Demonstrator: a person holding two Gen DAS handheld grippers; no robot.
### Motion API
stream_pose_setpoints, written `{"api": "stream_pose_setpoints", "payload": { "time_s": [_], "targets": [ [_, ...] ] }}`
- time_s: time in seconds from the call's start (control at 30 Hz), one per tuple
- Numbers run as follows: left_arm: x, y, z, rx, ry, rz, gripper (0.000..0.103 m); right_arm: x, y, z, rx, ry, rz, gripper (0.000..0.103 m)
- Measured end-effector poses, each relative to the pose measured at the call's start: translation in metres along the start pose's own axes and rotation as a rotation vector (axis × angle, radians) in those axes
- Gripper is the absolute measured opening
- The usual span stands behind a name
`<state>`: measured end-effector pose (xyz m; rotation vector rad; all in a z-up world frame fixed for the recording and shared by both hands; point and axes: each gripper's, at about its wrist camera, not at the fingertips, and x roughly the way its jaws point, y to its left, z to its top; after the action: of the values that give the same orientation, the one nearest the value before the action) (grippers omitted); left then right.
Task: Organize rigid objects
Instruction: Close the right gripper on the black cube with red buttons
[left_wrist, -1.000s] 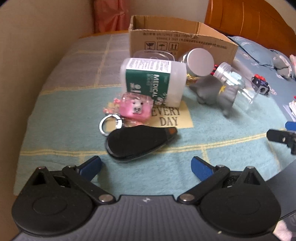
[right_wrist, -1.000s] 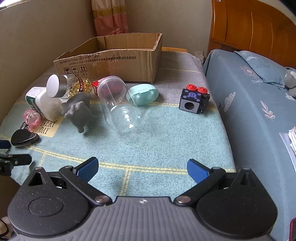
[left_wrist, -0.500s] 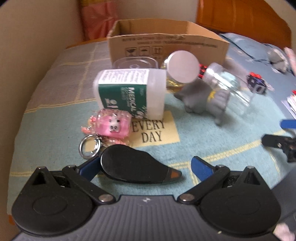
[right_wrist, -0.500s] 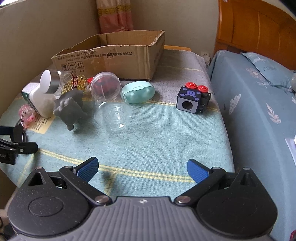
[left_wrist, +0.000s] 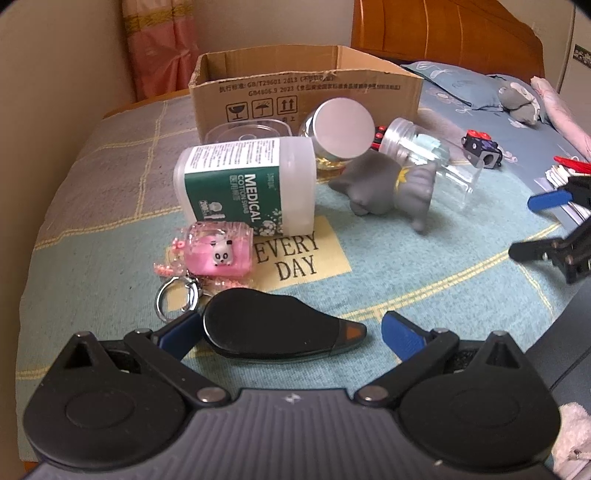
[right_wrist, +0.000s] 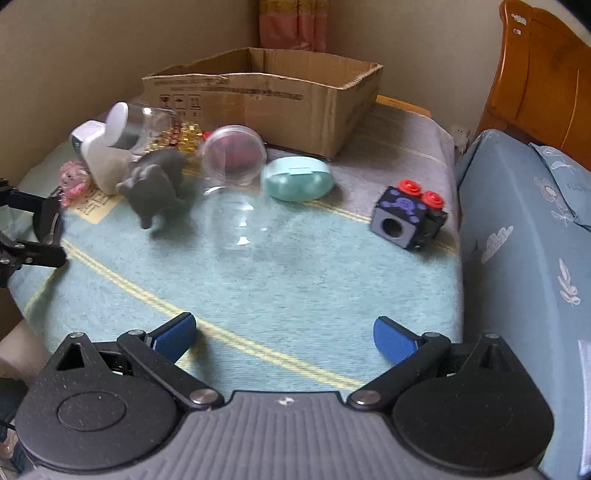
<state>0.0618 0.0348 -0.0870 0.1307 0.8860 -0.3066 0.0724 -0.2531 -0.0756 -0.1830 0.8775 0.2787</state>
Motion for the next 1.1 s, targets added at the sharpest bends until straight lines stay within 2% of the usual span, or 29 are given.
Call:
{"api": "stream_pose_setpoints", "payload": {
  "time_s": [0.1,0.47,0.6,0.77,1.1],
  "targets": [
    [0.0,0.0,-0.001,-0.001,-0.005,0.0,0.102,-0.001,-0.009,0.005,-0.061,-0.017,-0.032,0.103],
    [0.0,-0.001,-0.001,-0.015,-0.013,0.011,0.102,0.011,-0.059,0.049,-0.286,-0.071,0.035,0.103],
    [0.0,-0.001,-0.001,-0.019,-0.014,0.013,0.102,0.03,-0.075,0.067,-0.303,-0.072,0.075,0.103],
    [0.0,-0.001,-0.001,-0.021,-0.012,0.015,0.102,0.051,-0.084,0.074,-0.268,-0.027,0.149,0.103],
    [0.0,0.001,-0.002,0.0,-0.013,-0.002,0.102,0.028,-0.053,0.046,-0.267,0.045,0.31,0.103]
  ]
}}
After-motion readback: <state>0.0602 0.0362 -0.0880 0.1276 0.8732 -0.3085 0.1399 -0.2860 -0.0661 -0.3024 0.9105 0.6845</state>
